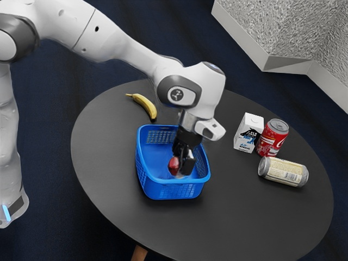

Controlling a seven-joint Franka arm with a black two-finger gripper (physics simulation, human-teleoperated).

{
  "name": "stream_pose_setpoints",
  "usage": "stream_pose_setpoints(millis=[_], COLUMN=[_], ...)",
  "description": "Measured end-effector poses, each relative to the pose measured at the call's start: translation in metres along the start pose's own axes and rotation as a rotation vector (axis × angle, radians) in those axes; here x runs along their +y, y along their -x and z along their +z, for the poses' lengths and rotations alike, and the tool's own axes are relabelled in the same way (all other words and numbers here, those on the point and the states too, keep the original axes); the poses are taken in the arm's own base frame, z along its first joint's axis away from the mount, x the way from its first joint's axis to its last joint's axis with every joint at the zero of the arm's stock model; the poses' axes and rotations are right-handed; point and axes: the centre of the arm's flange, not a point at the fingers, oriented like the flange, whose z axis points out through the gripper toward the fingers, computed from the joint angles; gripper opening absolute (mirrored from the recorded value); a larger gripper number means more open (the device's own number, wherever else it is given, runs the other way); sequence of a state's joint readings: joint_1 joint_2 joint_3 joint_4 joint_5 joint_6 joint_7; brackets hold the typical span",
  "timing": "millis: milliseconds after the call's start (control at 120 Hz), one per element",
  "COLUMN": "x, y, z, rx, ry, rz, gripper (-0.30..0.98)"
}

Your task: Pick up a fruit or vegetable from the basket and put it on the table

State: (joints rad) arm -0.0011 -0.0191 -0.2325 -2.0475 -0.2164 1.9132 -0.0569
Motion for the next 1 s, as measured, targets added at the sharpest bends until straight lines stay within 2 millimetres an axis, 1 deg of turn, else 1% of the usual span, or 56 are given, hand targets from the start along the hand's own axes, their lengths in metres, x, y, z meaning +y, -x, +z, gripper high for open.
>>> stream_pose_setpoints(millis=[58, 100, 133, 175, 208, 233, 267, 300, 325, 342, 367, 408, 433, 458, 475, 492, 533, 600, 733, 817, 867, 942, 1000], x=[0.006, 0.016, 0.026, 0.037, 0.039, 0.037, 0.032, 0.021, 0.003, -0.019, -0.066, -0.154, -0.193, -0.220, -0.233, -0.241, -0.250, -0.252, -0.240, -0.233, -0.232, -0.226, -0.227], y=[-0.001, -0.004, -0.005, -0.005, -0.003, -0.003, -0.004, -0.012, -0.021, -0.031, -0.044, -0.055, -0.060, -0.062, -0.063, -0.065, -0.067, -0.068, -0.070, -0.074, -0.077, -0.085, -0.089], z=[-0.032, -0.070, -0.109, -0.173, -0.217, -0.243, -0.265, -0.275, -0.280, -0.283, -0.286, -0.288, -0.284, -0.278, -0.273, -0.267, -0.258, -0.252, -0.250, -0.243, -0.233, -0.211, -0.194], rx=[0.061, 0.122, 0.176, 0.262, 0.318, 0.349, 0.369, 0.369, 0.366, 0.364, 0.362, 0.358, 0.347, 0.333, 0.321, 0.308, 0.286, 0.267, 0.258, 0.244, 0.229, 0.200, 0.181], ry=[-0.008, -0.014, -0.022, -0.028, -0.031, -0.034, -0.038, -0.042, -0.044, -0.045, -0.047, -0.054, -0.059, -0.061, -0.061, -0.061, -0.062, -0.063, -0.061, -0.049, -0.039, -0.015, 0.004], rz=[0.018, 0.044, 0.069, 0.103, 0.120, 0.125, 0.127, 0.118, 0.093, 0.062, -0.008, -0.137, -0.193, -0.229, -0.245, -0.254, -0.260, -0.252, -0.214, -0.191, -0.183, -0.165, -0.162], gripper=[0.28, 0.28, 0.25, 0.24, 0.24, 0.25, 0.24, 0.24, 0.24, 0.24, 0.24, 0.24, 0.24, 0.23, 0.23, 0.22, 0.21, 0.20, 0.22, 0.22, 0.23, 0.22, 0.22])
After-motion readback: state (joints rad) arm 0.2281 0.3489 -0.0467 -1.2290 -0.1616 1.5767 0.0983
